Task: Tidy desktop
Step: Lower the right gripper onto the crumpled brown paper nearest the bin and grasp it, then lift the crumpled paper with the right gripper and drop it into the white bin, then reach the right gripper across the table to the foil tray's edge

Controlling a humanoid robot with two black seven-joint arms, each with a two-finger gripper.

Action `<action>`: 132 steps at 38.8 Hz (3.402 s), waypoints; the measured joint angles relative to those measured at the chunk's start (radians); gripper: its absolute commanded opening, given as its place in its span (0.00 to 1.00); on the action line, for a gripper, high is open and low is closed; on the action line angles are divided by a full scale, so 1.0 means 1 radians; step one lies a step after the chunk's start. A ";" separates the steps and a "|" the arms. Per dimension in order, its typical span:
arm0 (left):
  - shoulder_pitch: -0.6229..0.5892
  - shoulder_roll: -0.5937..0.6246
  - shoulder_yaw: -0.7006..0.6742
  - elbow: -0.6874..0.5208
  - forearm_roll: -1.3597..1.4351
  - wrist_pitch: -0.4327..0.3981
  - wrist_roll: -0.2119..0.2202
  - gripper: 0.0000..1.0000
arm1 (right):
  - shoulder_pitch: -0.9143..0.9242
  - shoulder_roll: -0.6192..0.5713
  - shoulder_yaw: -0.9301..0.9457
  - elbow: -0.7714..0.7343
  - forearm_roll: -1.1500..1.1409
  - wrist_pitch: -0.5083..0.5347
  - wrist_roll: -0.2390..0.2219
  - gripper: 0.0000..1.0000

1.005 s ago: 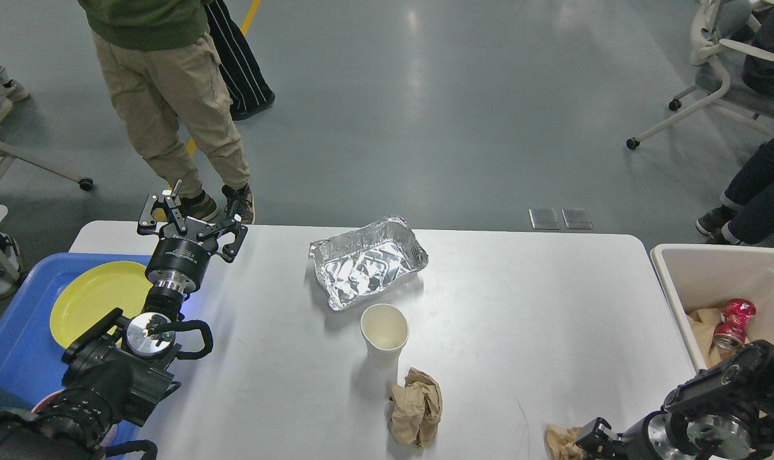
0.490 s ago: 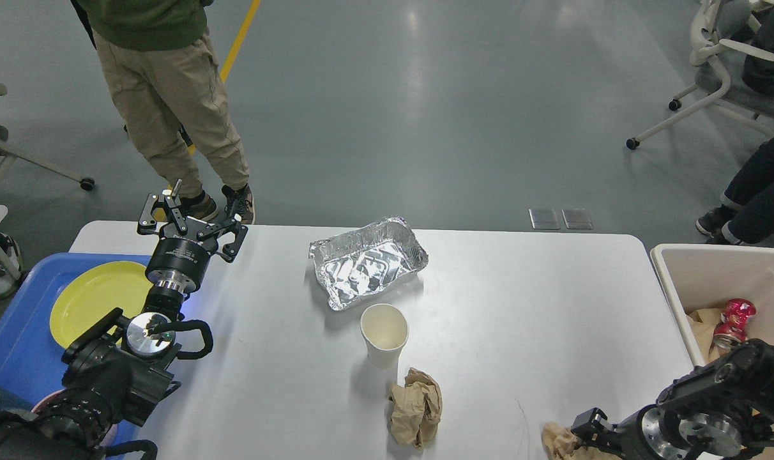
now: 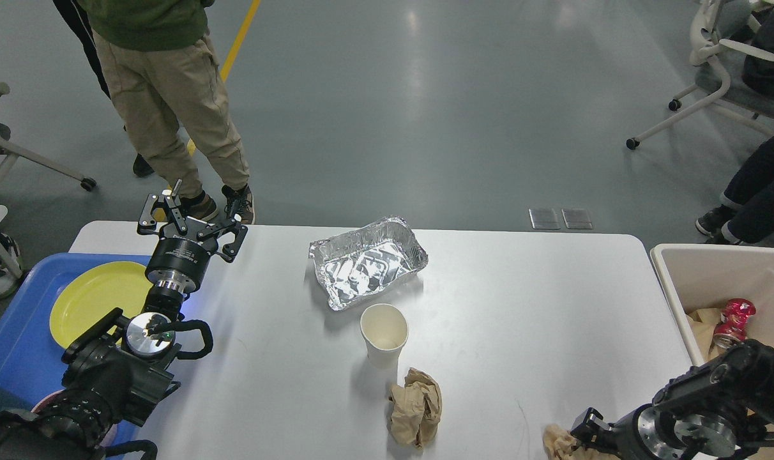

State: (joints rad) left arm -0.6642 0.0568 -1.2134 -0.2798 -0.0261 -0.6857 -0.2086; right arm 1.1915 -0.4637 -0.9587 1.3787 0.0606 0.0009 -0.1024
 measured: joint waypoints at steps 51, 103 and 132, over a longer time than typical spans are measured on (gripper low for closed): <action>0.000 0.000 0.000 -0.001 0.000 0.000 0.000 0.96 | 0.662 -0.075 -0.013 0.056 -0.026 0.349 0.000 0.00; 0.000 0.000 0.000 0.000 0.000 0.000 0.000 0.96 | -0.438 0.002 -0.024 -1.342 -0.042 0.053 -0.086 1.00; 0.000 0.000 0.000 0.000 0.000 0.000 0.000 0.96 | -0.351 0.057 -0.020 -1.266 -0.033 0.062 -0.089 1.00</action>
State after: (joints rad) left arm -0.6641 0.0568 -1.2134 -0.2800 -0.0261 -0.6857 -0.2086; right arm 0.8407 -0.4071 -0.9786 0.1131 0.0278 0.0632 -0.1918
